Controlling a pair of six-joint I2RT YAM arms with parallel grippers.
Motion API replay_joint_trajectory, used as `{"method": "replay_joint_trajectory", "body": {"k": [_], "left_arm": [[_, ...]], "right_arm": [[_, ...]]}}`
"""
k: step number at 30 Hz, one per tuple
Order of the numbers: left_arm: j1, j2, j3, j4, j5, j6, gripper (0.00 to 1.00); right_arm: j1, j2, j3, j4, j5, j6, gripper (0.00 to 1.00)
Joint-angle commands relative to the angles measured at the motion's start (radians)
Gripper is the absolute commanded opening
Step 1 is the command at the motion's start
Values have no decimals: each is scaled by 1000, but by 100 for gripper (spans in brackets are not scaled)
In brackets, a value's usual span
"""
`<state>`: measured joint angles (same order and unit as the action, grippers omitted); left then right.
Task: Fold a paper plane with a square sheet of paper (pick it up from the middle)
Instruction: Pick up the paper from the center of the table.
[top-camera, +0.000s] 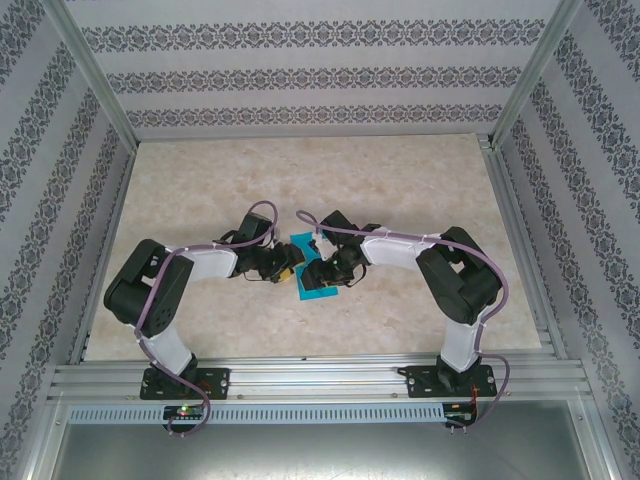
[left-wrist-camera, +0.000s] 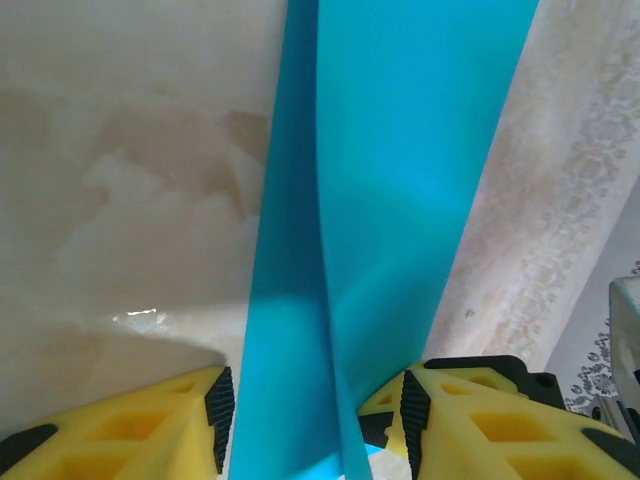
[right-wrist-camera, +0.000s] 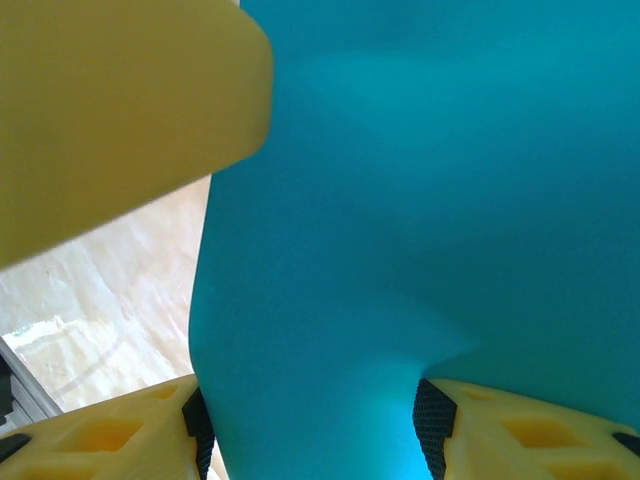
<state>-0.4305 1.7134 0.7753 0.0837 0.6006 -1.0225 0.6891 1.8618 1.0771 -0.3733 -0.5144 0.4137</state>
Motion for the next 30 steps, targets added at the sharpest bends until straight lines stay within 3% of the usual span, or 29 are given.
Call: {"method": "replay_joint_trajectory", "body": {"k": [1,20,30], "left_arm": [[-18,21,25,26,14,-23,49],[-33,62,64,27,19,6,27],[-34,99,115,-54,-2,78,18]], "right_arm": [[-3,69,-47,-7,63,1,59],[-3,34,-59,24,29,6,59],[-29,-149,-97,160,-72,72,67]]}}
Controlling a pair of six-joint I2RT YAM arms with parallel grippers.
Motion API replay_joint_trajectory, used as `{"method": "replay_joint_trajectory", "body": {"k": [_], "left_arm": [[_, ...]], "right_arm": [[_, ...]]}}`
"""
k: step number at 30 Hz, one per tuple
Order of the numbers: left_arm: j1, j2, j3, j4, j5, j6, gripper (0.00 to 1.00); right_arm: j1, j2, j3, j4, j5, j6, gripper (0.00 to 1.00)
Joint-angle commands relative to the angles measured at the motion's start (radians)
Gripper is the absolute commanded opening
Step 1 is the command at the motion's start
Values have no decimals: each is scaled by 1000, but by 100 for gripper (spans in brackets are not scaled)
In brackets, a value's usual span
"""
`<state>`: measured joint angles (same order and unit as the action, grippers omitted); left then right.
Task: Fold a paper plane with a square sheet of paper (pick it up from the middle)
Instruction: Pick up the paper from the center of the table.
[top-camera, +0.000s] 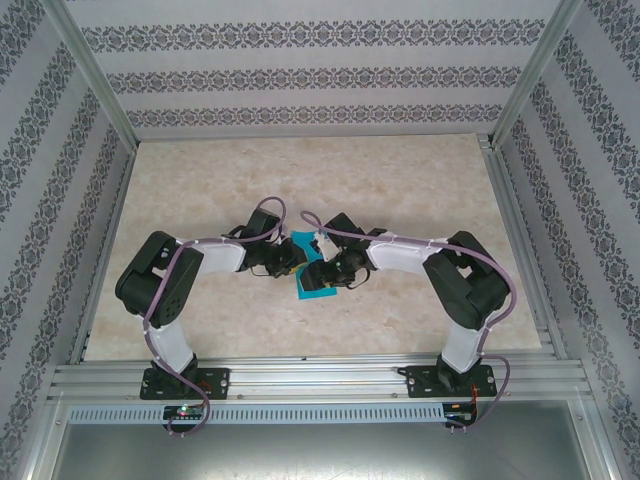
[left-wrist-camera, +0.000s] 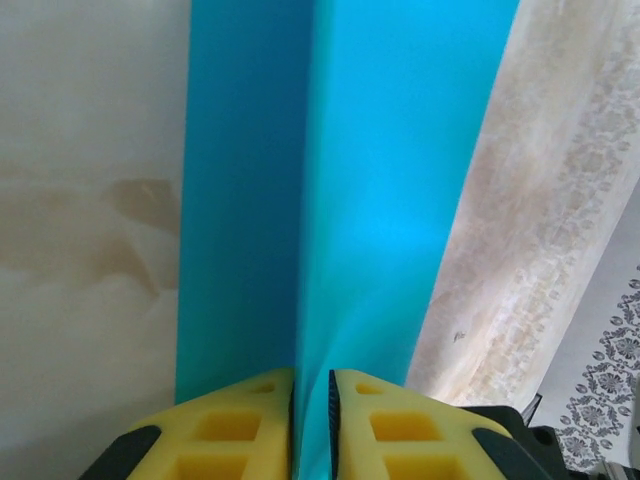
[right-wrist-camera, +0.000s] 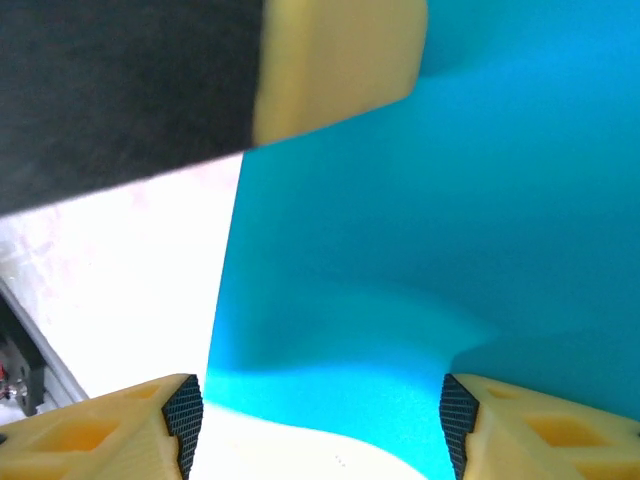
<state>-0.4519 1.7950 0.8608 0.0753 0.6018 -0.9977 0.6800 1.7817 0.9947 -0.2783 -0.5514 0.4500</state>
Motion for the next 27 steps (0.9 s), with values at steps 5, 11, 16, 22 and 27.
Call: {"method": "replay_joint_trajectory", "body": {"k": [5,11,16,22,27], "left_arm": [[-11,34,44,-60,8,92,14],[-11,40,72,-85,15,148,9],[-11,47,143,-208,19,251,7],[-10,49,217,-342,35,348,6],[-9,67,313,-489,42,460,6]], "right_arm": [[-56,-112,-30,113,8,87,58],[-100,-24,48,34,105,105,38],[-122,44,117,29,137,130,29],[-134,68,142,56,131,157,20],[-160,62,133,74,118,166,18]]}}
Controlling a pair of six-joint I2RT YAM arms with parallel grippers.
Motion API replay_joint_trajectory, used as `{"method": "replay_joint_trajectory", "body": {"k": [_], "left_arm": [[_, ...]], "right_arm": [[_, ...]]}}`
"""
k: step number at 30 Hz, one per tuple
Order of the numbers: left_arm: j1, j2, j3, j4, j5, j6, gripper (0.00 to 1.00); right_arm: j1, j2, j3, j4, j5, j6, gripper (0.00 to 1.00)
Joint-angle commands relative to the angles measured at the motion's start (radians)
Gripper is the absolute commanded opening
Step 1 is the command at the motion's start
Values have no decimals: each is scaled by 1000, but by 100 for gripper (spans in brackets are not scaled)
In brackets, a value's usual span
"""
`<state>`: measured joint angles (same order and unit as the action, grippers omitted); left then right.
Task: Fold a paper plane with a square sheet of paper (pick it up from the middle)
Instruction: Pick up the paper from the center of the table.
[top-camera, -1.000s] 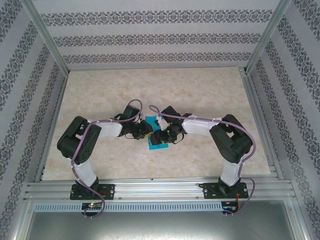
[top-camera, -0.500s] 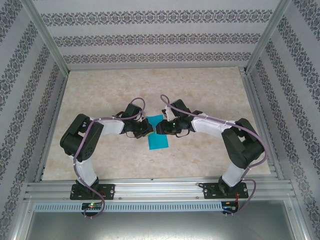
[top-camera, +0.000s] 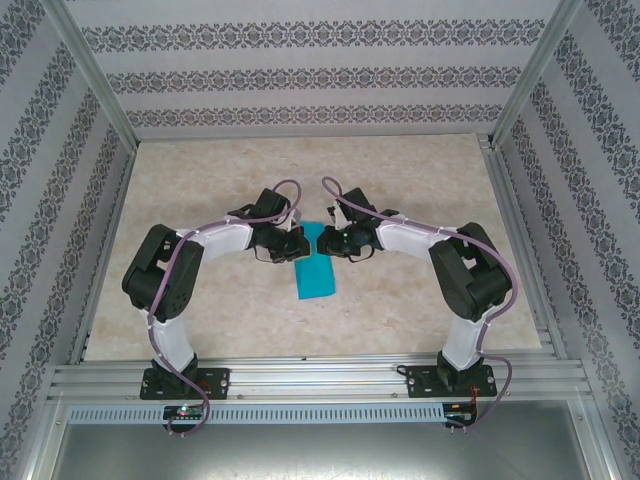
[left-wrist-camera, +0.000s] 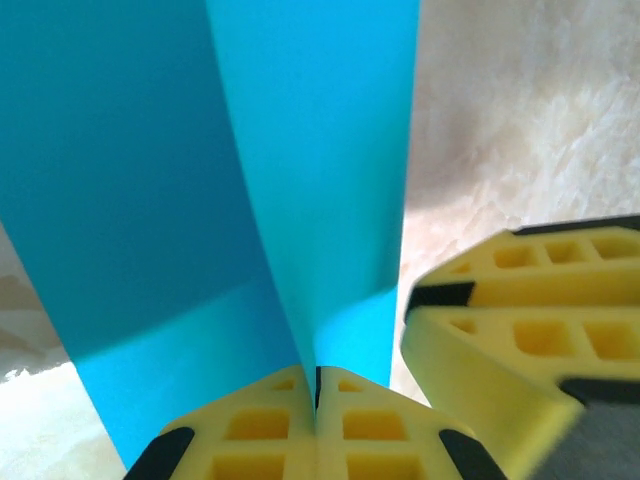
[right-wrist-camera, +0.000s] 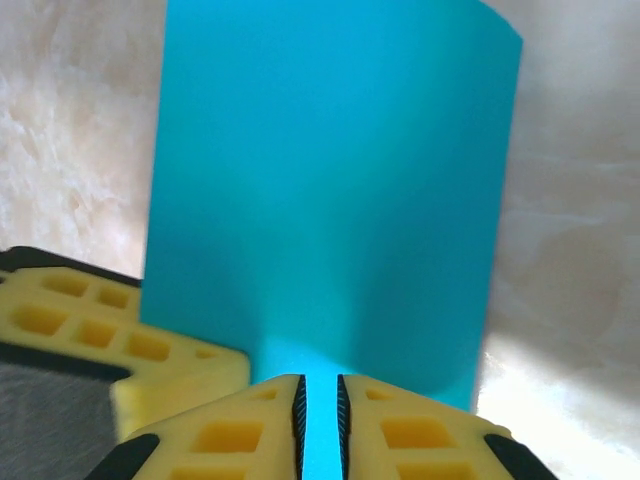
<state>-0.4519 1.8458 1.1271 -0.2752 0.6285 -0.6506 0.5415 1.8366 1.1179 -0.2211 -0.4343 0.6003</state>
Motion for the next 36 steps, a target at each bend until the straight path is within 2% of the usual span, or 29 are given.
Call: {"method": "replay_joint_trajectory", "body": {"k": [1,5,15,26,31,36], "left_arm": [[-9,15,61,-157,10,126,5],[-7,2,119,-256,-8,165,5],[-7,-95,202,-420,-63,236,5],[-10,-125,259,-463,-63,293,4],[-10,-182,327,-583,-195,312,5],[-10,-263,345,-647,-249,323,6]], "right_arm": [[-29,-3,1,25,1,23,18],[-55,-67,-35,52,-11,54,18],[-57,-271,-67,-24,-16,64,20],[-55,-295,-85,-3,-14,85,22],[-57,-327,-66,-30,3,79,23],[-58,-334,-31,-55,-3,73,23]]}}
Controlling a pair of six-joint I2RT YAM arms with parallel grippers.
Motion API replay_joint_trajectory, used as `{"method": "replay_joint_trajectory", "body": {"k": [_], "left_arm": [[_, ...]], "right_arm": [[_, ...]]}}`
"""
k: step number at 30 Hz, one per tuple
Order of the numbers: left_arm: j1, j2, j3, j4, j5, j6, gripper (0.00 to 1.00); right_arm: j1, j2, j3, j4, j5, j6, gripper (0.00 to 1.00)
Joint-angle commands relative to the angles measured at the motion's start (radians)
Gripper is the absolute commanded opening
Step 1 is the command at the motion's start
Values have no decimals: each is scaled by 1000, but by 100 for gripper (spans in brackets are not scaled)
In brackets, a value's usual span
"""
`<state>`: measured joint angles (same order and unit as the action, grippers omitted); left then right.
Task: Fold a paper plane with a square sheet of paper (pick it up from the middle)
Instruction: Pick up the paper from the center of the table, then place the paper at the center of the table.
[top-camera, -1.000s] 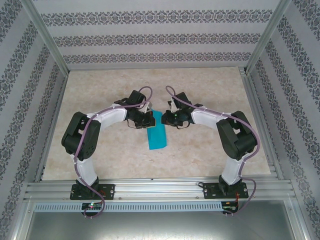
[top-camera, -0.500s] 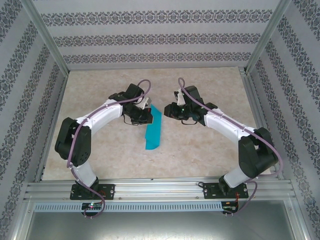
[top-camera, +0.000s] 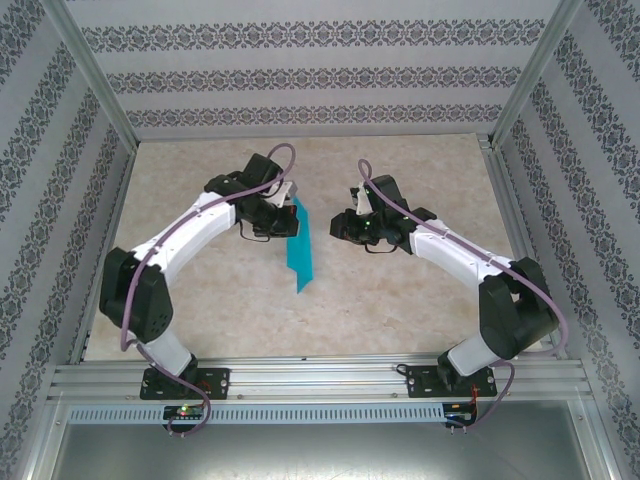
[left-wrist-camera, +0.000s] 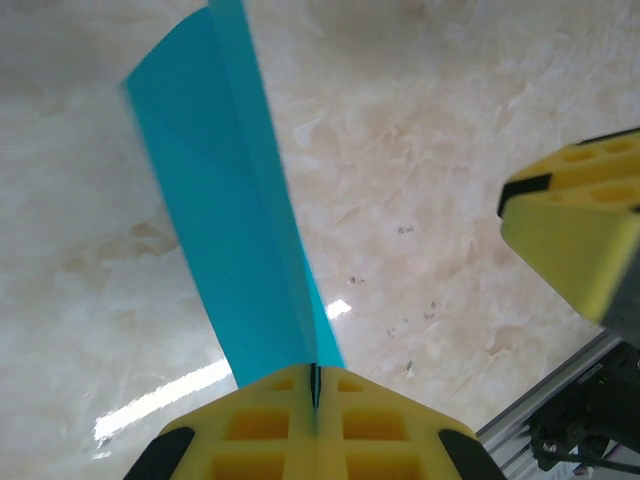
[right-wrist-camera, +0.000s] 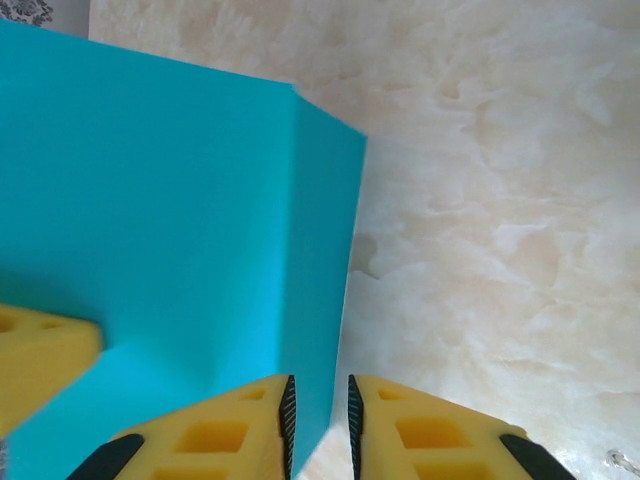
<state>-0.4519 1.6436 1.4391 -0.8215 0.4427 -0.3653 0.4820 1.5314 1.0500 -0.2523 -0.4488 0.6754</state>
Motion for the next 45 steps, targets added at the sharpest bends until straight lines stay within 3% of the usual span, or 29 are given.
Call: {"method": "replay_joint_trajectory", "body": {"k": [1,8,14,17,26,45], "left_arm": [[-10,-71,42,-116,-71,45,6],[-10,-17,57,-110,-35,72,7],[-10,131,-47,127,112,-24,6],[-10,195,-94,220,128,-65,6],[-7,213,-191,262,15,-138,8],[9,189,-229,304,-21,-172,11]], "right_arm": [[1,-28,40,-24,15,-2,23],[3,-15,22,-3,10,18,24],[3,12,6,7,10,18,24],[4,38,-3,22,-1,19,24],[59,250,54,112,-124,47,21],[94,413,120,82,-113,34,17]]}}
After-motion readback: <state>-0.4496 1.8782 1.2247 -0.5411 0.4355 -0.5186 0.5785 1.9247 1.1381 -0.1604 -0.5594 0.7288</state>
